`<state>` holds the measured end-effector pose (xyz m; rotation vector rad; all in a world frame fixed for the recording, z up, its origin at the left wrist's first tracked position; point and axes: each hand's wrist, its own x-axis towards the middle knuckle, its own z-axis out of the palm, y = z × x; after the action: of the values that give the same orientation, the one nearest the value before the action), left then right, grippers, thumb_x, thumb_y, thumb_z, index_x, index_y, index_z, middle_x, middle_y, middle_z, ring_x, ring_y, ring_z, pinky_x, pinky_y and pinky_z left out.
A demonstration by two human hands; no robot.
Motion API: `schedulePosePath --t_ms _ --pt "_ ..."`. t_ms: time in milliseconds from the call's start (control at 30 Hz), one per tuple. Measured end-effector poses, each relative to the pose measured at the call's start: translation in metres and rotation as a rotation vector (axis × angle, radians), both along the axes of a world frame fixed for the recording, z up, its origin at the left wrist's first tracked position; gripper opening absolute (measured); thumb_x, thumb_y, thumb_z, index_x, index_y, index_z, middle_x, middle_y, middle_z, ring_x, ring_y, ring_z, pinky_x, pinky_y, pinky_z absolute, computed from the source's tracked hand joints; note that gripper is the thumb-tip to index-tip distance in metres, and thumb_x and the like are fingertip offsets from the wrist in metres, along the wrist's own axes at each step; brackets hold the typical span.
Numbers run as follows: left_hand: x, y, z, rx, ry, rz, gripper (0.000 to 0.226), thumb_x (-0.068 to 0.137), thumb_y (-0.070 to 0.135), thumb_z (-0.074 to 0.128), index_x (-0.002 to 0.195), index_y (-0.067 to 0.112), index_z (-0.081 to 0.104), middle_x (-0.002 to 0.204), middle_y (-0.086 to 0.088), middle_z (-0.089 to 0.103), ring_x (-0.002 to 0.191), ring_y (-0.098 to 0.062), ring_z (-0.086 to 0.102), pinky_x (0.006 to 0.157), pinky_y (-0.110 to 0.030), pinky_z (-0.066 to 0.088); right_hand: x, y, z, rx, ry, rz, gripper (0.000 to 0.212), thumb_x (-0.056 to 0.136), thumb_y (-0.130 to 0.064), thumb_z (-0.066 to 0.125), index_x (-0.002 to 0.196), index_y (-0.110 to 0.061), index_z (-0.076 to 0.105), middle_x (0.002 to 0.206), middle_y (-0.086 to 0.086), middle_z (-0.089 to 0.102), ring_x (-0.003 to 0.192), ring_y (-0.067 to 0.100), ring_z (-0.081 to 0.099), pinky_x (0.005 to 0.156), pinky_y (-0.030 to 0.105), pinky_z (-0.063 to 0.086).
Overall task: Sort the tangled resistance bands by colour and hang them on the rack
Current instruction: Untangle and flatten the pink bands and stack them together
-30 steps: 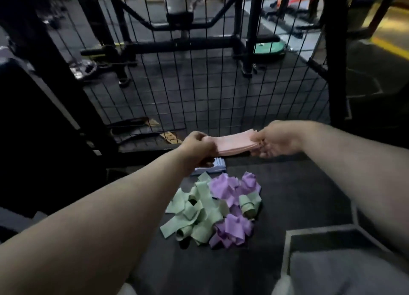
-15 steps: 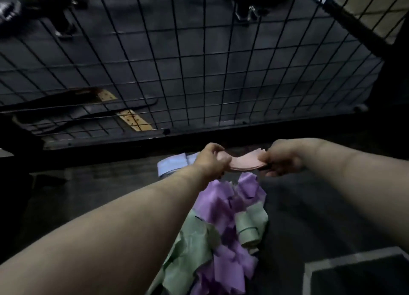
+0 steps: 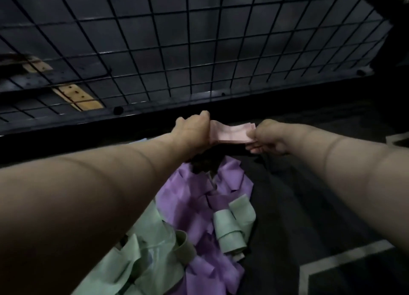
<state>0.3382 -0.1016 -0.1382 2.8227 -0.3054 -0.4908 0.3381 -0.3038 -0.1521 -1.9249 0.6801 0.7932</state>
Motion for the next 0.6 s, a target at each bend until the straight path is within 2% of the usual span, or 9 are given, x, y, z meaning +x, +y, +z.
schedulePosePath --t_ms 100,200,233,300,367,500,600 --pt "0.009 -0.010 -0.010 0.177 -0.009 -0.089 0.057 0.086 0.058 0.066 0.119 0.014 0.051 0.118 -0.008 0.065 0.112 -0.029 0.060 0.100 -0.043 0.030 -0.002 0.002 -0.015 -0.058 -0.025 0.000 0.022 0.105 -0.010 0.043 0.087 -0.008 0.055 0.077 0.008 0.061 0.065 0.015 0.060 0.052 0.025 0.051" --pt "0.011 -0.019 -0.022 0.312 -0.055 -0.168 0.062 0.086 0.060 0.065 0.124 0.014 0.052 0.123 -0.009 0.065 0.116 -0.029 0.060 0.105 -0.042 0.024 -0.004 0.005 -0.023 -0.106 -0.033 -0.001 0.017 0.105 -0.014 0.042 0.105 -0.007 0.058 0.081 0.009 0.061 0.066 0.017 0.061 0.046 0.024 0.052" --pt "0.010 -0.020 -0.025 0.346 -0.067 -0.183 0.064 0.086 0.061 0.064 0.126 0.013 0.052 0.125 -0.010 0.064 0.118 -0.029 0.058 0.105 -0.041 0.024 -0.004 0.006 -0.024 -0.111 -0.047 0.025 0.021 0.105 -0.016 0.042 0.114 -0.005 0.058 0.087 0.011 0.062 0.070 0.021 0.063 0.051 0.027 0.055" --pt "0.008 -0.018 -0.030 0.415 -0.062 -0.188 0.070 0.085 0.065 0.063 0.131 0.013 0.051 0.130 -0.010 0.059 0.122 -0.029 0.053 0.105 -0.041 0.023 -0.001 0.006 -0.022 -0.178 -0.094 0.125 0.034 0.104 -0.017 0.042 0.128 0.003 0.055 0.106 0.019 0.062 0.092 0.033 0.066 0.077 0.040 0.058" --pt "0.008 -0.017 -0.032 0.458 -0.052 -0.191 0.072 0.085 0.066 0.062 0.133 0.014 0.052 0.131 -0.009 0.055 0.123 -0.028 0.047 0.105 -0.041 0.024 0.001 0.007 -0.018 -0.297 -0.138 0.205 0.035 0.103 -0.018 0.044 0.128 0.003 0.057 0.123 0.024 0.061 0.113 0.041 0.061 0.093 0.044 0.052" --pt "0.010 -0.015 -0.029 0.451 -0.084 -0.166 0.070 0.083 0.065 0.063 0.130 0.014 0.054 0.126 -0.007 0.058 0.118 -0.026 0.050 0.105 -0.040 0.024 0.009 0.011 -0.021 -0.424 -0.174 0.210 0.038 0.102 -0.023 0.050 0.127 0.004 0.060 0.130 0.023 0.061 0.121 0.037 0.058 0.095 0.035 0.047" --pt "0.012 -0.015 -0.030 0.451 -0.014 -0.126 0.067 0.083 0.065 0.064 0.130 0.016 0.055 0.128 -0.008 0.058 0.121 -0.027 0.049 0.107 -0.041 0.023 0.008 0.013 -0.026 -0.434 -0.165 0.179 0.051 0.101 -0.035 0.052 0.133 0.004 0.052 0.137 0.024 0.056 0.127 0.037 0.054 0.100 0.035 0.044"
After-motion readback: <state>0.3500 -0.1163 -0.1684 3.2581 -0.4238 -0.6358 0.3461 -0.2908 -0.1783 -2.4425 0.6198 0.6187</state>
